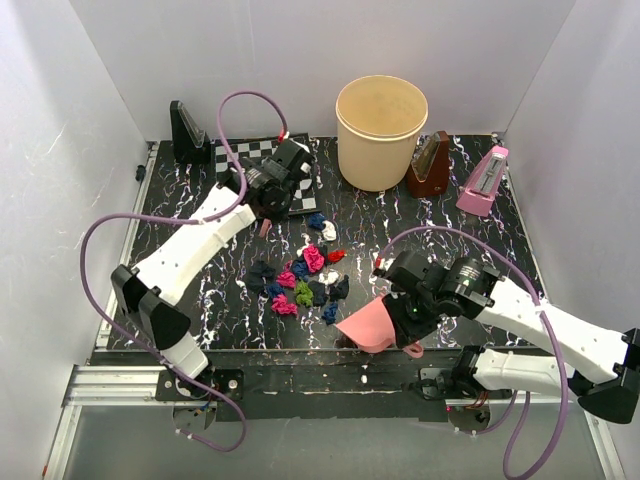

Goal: Sweep away the paper scraps from the table

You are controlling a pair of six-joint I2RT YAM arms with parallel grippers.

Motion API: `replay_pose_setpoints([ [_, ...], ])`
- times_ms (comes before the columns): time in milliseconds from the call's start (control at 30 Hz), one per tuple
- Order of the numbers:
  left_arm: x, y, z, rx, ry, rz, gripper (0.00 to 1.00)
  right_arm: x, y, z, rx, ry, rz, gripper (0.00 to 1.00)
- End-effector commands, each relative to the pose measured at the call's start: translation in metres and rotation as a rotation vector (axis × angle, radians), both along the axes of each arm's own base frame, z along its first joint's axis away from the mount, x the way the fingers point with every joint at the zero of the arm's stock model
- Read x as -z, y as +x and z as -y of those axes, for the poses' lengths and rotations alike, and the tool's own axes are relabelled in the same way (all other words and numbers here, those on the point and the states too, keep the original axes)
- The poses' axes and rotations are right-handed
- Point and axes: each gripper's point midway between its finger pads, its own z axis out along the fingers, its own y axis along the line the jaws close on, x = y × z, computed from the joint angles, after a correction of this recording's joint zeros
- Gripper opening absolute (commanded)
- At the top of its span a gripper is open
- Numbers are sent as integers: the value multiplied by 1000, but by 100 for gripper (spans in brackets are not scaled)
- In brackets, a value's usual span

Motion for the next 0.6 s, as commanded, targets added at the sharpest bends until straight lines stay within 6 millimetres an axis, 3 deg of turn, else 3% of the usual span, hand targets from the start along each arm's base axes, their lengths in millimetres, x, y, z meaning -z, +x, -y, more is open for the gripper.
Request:
replay_pose_setpoints([
  [0, 18, 13, -32, 0, 281, -7, 0, 0, -23, -2, -66, -2, -74, 1],
  [100, 45, 15, -32, 23, 371, -99, 0, 13, -26, -8, -90, -26, -88, 1],
  [233, 75, 12, -24, 56, 400, -205, 0, 34, -5, -5, -46, -172, 12, 1],
  [333, 85, 8, -21, 79, 387, -230, 0, 46, 6, -13, -57, -205, 79, 1],
  [567, 106, -11, 6, 206, 260, -343, 0, 45, 24, -31, -65, -159, 183, 1],
])
